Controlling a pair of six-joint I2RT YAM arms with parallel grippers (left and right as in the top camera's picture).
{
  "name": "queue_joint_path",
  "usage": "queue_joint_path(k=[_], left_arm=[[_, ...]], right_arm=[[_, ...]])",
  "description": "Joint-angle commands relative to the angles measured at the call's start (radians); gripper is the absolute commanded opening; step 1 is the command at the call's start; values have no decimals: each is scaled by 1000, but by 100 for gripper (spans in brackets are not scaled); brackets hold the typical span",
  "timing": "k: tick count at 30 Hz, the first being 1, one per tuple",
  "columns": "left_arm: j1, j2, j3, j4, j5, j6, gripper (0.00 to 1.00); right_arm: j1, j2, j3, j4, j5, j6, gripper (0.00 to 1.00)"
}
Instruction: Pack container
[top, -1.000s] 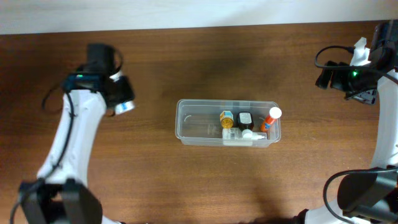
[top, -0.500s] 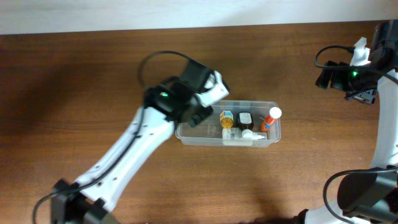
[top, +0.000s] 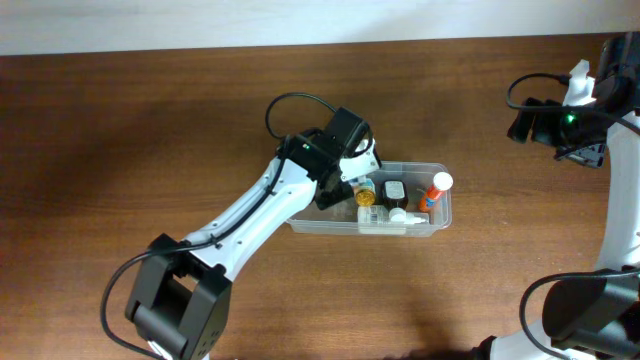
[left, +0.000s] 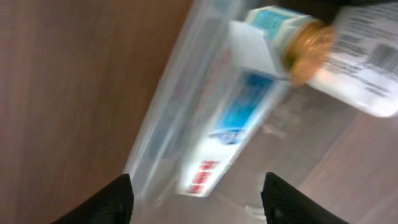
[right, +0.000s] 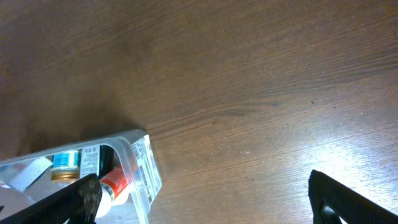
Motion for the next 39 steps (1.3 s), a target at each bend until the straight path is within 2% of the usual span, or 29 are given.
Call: queue_joint_path(k=[1, 2, 4, 10, 13, 19, 22, 30, 36, 39], left_arm=[[24, -85, 48, -3, -71, -145, 69], [36, -105, 53, -1, -71, -187, 69], [73, -153, 57, 4, -71, -276, 99], [267, -251, 57, 5, -71, -517, 99], [385, -257, 57, 4, -60, -640, 99], [537, -261, 57, -52, -7, -666, 99], [579, -278, 57, -113, 76, -666, 99], [563, -464, -4, -142, 97, -663, 99], [486, -735, -222, -82, 38, -671, 99], [453, -895, -362, -63, 26, -725, 99]], right_arm=[[-1, 5, -5, 0, -13, -4, 98], [0, 5, -5, 0, -13, -8, 98], [11, 5, -5, 3, -16, -28, 98], [112, 5, -5, 39, -4, -101, 98], [178, 5, -5, 67, 69, -101, 98], [248, 3, -5, 44, 88, -101, 98], [256, -23, -5, 13, 70, -101, 98], [256, -235, -79, 25, 60, -70, 98], [256, -525, -392, 169, 68, -68, 98], [256, -688, -568, 229, 68, -68, 98]])
